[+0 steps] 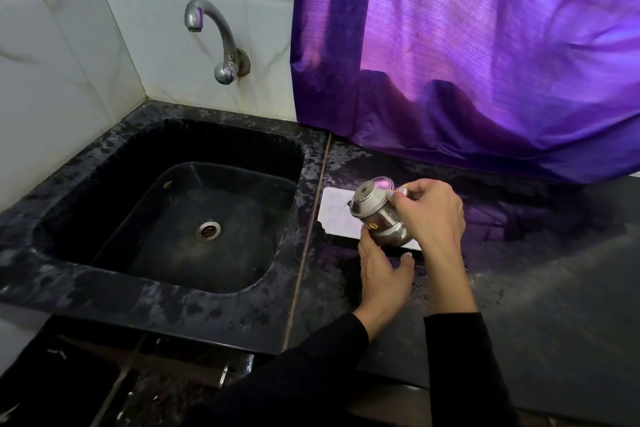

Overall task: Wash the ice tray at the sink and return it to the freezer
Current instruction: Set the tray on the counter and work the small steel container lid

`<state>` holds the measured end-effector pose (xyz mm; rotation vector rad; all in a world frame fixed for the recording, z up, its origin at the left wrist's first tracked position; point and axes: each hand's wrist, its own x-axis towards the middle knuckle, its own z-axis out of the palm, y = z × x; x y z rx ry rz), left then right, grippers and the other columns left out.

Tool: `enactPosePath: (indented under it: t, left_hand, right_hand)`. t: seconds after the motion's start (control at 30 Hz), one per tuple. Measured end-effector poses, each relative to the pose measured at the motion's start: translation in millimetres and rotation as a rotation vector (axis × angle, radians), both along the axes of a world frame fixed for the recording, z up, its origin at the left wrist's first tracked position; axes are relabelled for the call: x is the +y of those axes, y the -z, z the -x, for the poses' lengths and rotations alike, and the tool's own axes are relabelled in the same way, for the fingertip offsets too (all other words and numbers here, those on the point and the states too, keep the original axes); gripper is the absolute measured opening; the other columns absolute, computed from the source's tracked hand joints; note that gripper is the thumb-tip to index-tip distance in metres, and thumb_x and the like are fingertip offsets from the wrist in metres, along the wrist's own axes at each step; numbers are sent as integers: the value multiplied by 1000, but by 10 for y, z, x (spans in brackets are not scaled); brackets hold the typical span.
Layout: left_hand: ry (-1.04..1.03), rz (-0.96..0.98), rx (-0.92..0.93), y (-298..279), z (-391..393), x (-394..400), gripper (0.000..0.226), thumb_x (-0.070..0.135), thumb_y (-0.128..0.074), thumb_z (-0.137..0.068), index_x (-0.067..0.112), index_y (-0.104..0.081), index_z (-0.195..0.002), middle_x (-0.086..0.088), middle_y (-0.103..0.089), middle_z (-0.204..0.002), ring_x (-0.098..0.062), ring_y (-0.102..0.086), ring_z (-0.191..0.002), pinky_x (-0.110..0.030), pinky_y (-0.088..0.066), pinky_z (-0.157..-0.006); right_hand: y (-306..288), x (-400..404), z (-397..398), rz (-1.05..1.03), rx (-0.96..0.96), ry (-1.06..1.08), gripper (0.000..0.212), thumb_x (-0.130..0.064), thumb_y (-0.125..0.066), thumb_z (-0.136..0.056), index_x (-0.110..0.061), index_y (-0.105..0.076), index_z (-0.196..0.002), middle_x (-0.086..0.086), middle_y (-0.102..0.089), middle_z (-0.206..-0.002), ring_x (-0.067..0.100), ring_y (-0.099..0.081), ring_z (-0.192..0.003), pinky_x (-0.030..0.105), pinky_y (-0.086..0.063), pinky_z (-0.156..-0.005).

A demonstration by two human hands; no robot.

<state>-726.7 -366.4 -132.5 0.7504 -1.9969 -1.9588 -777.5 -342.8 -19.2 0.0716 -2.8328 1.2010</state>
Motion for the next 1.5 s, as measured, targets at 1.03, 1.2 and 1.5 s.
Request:
enactPosePath:
  t: [1.03,1.2,1.5]
  left_hand:
    - [-127,63,52,-319,312,-631,48,5,-42,-96,14,-40,-143,-2,-49,-144,-16,-43,-133,-26,-33,-107]
    - [-116,41,75,-336,449,-725,48,2,-41,-95,14,-42,-142,0,-52,-140,-16,-47,-131,-35,-37,-110]
    - [-86,5,123,-320,822,-920,45,-3,-40,-95,10,-45,-138,-7,-55,-135,-15,-52,-121,-31,-42,-105]
  right_hand:
    - [564,158,276,984,-266,62,8,-7,-62,-90,-10,-64,-83,2,-66,-83,7,-61,-76,14,-53,-67]
    - [654,100,373,1073,-303,65,6,-6,-59,-92,-9,-63,-89,3,-66,-88,8,-61,-79,12,-53,-65]
    - [722,-45,744,1069,-322,53,10,-8,-58,-93,-10,-62,-86,2,-64,-84,9,-59,-79,22,-49,-77]
